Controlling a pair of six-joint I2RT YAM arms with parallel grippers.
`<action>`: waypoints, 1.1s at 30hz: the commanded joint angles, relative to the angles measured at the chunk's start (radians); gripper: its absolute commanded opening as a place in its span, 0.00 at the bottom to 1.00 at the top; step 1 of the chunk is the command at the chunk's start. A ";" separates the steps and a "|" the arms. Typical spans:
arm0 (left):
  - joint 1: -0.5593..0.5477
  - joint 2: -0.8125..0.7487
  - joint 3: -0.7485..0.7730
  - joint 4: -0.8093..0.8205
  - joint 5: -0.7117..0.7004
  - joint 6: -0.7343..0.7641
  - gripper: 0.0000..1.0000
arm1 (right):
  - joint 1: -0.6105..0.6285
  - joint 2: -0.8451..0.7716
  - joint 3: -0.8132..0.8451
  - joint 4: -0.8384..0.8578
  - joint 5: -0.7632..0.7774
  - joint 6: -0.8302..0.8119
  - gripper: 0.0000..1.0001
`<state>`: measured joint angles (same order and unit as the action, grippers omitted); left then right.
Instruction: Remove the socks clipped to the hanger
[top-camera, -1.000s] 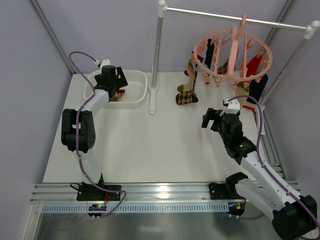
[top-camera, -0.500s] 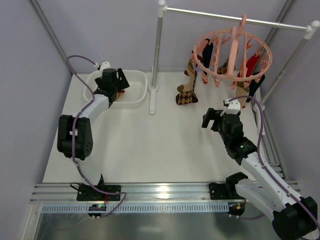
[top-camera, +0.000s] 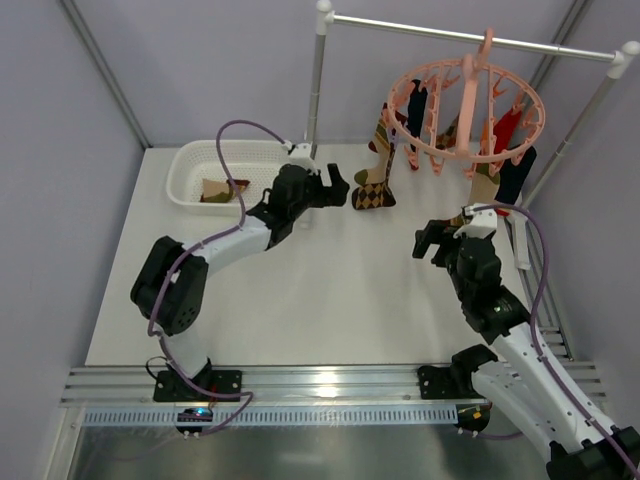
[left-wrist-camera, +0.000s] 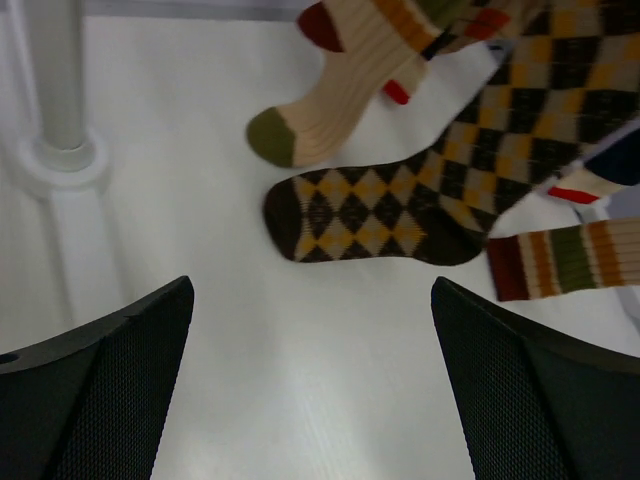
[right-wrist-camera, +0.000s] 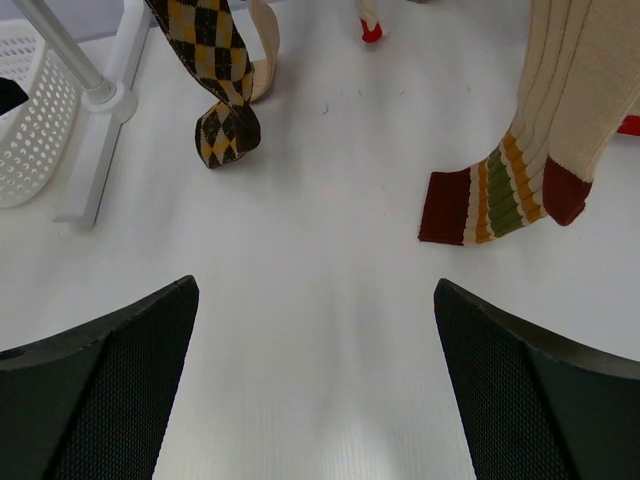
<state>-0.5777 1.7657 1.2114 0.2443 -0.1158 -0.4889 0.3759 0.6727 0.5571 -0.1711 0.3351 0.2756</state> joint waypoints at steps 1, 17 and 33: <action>-0.052 0.014 0.028 0.228 0.087 -0.019 1.00 | 0.000 -0.050 0.029 -0.022 0.031 -0.001 1.00; -0.205 0.282 0.209 0.392 0.061 -0.112 1.00 | 0.001 -0.139 0.038 -0.062 0.001 0.007 1.00; -0.235 0.485 0.460 0.256 -0.193 -0.039 0.84 | 0.000 -0.170 0.030 -0.041 -0.041 0.005 1.00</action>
<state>-0.8043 2.2223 1.6115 0.5152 -0.2432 -0.5671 0.3759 0.5083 0.5594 -0.2413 0.3099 0.2768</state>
